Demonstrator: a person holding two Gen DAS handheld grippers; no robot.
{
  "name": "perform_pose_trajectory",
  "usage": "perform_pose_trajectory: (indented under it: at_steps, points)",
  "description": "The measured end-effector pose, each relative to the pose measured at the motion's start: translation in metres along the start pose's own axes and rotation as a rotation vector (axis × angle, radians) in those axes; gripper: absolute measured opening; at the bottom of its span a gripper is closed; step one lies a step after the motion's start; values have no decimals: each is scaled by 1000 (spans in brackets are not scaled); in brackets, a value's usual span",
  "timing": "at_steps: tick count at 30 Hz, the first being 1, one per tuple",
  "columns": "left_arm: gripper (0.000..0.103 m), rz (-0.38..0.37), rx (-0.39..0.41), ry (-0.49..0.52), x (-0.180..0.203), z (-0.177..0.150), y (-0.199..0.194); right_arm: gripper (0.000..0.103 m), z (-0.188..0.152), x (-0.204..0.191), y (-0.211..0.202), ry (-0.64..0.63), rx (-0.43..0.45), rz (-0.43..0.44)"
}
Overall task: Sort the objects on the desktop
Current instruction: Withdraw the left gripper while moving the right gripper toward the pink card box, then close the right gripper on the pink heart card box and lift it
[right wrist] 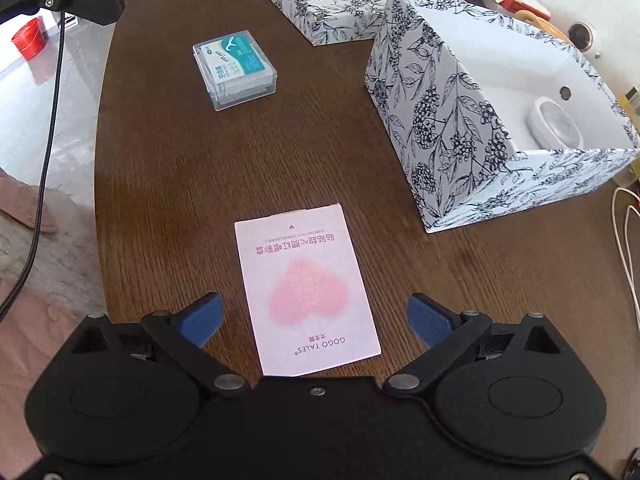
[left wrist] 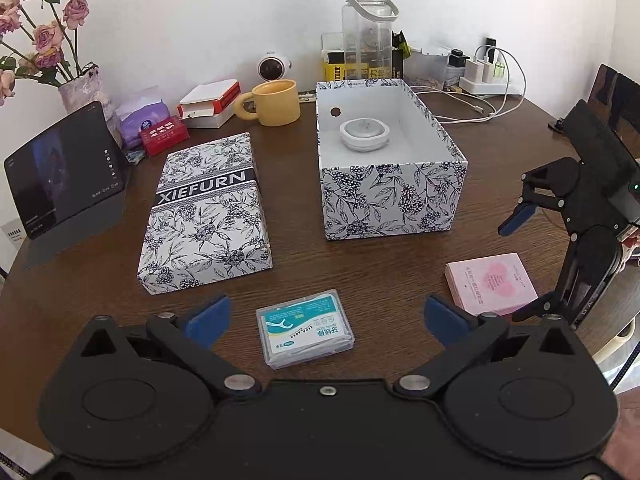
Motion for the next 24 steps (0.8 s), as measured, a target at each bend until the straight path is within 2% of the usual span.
perform_pose_trajectory:
  at_steps: [7,24]
  points:
    - [103,9,-20,-23,3,-10,1,98,-2,-3,4,-22,-2,34]
    - [103,21,-37,-25,3,-4,1,89,-4,-6,14,-66,-11,110]
Point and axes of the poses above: each gripper's, at about its wrist camera, not at the fingertips, and y roughly the way its jaws point, x to its right, z to its top, the point moved 7 cm from there along y, roughly the way its jaws point
